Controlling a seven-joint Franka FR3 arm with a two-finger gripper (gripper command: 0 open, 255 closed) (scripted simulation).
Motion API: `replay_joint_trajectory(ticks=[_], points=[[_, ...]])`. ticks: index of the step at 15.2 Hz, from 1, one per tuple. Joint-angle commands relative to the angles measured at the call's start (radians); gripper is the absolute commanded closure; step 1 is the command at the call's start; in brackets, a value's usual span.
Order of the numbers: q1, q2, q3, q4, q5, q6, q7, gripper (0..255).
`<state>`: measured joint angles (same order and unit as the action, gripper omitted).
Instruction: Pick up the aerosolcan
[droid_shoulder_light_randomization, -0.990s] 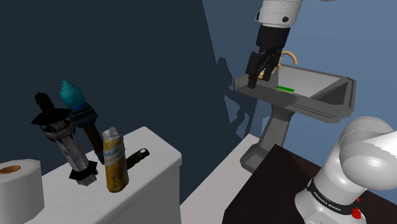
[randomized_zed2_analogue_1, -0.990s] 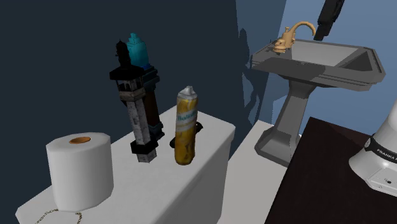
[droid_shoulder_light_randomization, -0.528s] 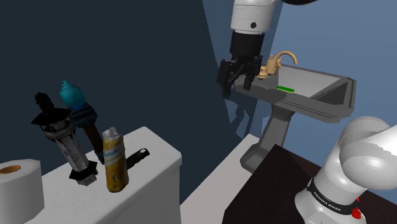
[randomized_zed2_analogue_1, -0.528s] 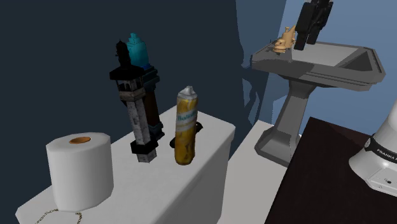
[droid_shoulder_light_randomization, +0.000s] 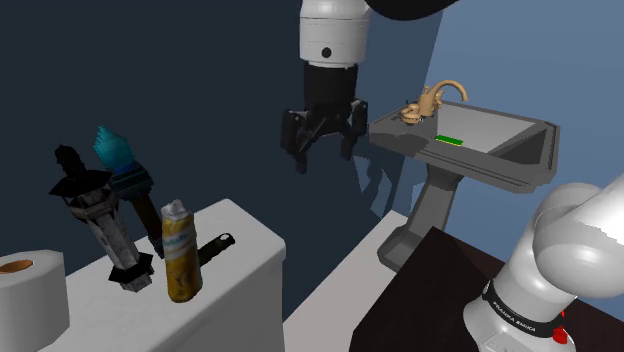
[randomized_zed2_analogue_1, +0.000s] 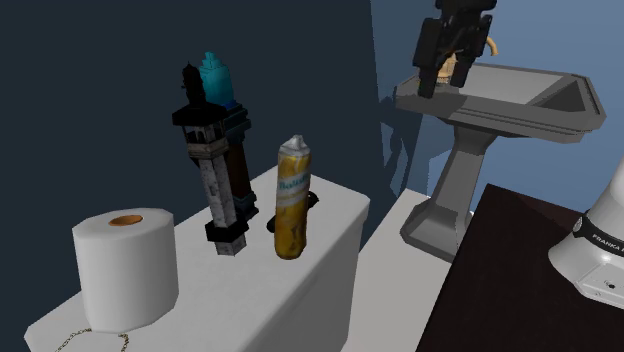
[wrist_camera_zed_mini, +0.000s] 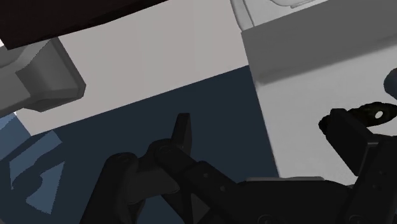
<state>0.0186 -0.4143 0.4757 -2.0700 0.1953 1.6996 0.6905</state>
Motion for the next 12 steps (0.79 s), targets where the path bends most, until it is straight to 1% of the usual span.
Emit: replay_joint_trajectory(ticks=[1,4,7,10,12], points=[[-0.009,0.080,0.050,0.068,-0.015,0.010,0.081,0],[-0.017,0.202,0.120,0.169,-0.059,0.022,0.203,0],[-0.010,0.342,0.183,0.285,-0.129,0.023,0.333,0],[0.024,0.499,0.226,0.421,-0.223,0.007,0.466,0],[0.068,0.609,0.238,0.526,-0.292,-0.016,0.549,0]])
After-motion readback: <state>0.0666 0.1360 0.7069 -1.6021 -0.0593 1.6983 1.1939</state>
